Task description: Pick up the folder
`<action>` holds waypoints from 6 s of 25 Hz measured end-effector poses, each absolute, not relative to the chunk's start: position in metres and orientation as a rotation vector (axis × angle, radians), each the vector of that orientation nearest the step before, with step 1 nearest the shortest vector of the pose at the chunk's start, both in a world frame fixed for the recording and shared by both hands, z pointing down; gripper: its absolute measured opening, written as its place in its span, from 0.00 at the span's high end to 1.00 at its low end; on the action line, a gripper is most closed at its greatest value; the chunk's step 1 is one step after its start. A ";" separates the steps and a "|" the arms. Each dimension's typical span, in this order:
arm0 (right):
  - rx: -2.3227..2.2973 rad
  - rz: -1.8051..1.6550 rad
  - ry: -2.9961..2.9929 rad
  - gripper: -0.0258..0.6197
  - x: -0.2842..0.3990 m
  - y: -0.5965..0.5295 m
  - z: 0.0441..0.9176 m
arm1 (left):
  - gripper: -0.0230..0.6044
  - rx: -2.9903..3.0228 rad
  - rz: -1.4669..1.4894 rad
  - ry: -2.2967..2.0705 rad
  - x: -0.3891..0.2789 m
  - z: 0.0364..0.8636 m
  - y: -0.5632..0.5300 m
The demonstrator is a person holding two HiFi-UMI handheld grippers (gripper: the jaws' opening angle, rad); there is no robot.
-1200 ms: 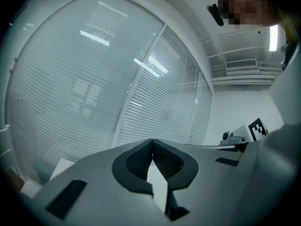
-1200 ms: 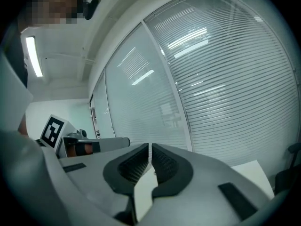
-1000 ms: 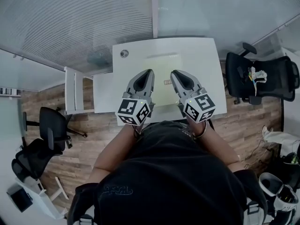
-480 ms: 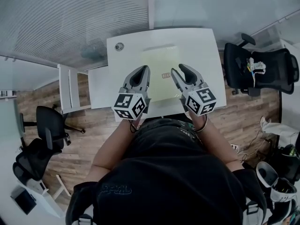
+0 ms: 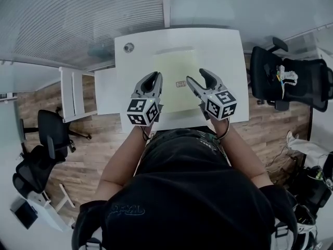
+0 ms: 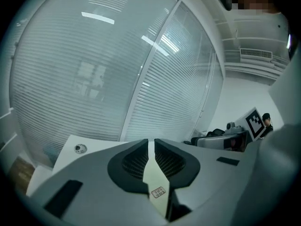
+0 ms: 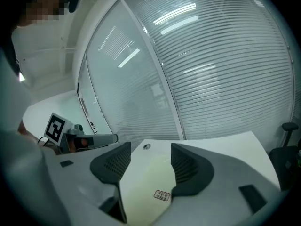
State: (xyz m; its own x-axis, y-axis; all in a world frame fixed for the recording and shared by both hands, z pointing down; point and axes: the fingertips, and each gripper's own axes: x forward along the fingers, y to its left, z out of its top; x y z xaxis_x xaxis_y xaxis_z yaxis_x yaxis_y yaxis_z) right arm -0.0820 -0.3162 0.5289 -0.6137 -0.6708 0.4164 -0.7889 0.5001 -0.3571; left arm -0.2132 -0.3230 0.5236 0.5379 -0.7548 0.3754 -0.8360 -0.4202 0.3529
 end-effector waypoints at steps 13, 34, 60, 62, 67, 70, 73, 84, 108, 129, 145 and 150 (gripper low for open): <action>1.144 0.901 -2.299 0.51 -0.030 -0.329 0.655 | 0.41 2.054 0.409 -1.292 -0.210 0.628 -0.343; 0.963 1.241 -2.184 0.47 -0.027 -0.320 0.748 | 0.27 1.736 0.503 -1.178 -0.220 0.749 -0.313; 0.827 1.472 -2.122 0.41 -0.029 -0.313 0.780 | 0.21 1.672 0.505 -1.014 -0.202 0.776 -0.311; 0.802 1.485 -2.136 0.41 -0.036 -0.314 0.778 | 0.21 1.676 0.502 -1.021 -0.201 0.776 -0.312; 0.794 1.466 -2.135 0.41 -0.046 -0.316 0.777 | 0.22 1.664 0.514 -1.016 -0.205 0.777 -0.311; 0.803 1.471 -2.132 0.41 -0.047 -0.315 0.778 | 0.22 1.663 0.523 -1.011 -0.204 0.777 -0.311; 0.815 1.455 -2.111 0.41 -0.043 -0.316 0.779 | 0.22 1.665 0.522 -1.017 -0.203 0.777 -0.312; 0.890 1.350 -2.133 0.40 -0.040 -0.312 0.760 | 0.22 1.747 0.558 -1.008 -0.195 0.758 -0.313; 1.193 0.874 -2.427 0.39 -0.064 -0.310 0.589 | 0.22 2.134 0.382 -1.096 -0.213 0.594 -0.319; 1.329 0.674 -2.524 0.38 -0.092 -0.279 0.511 | 0.22 2.335 0.271 -1.145 -0.240 0.510 -0.297; 1.240 0.643 -2.582 0.38 -0.002 -0.242 0.499 | 0.22 2.284 0.250 -1.225 -0.152 0.499 -0.248; 1.210 0.656 -2.606 0.38 0.044 -0.213 0.506 | 0.22 2.284 0.259 -1.247 -0.107 0.502 -0.218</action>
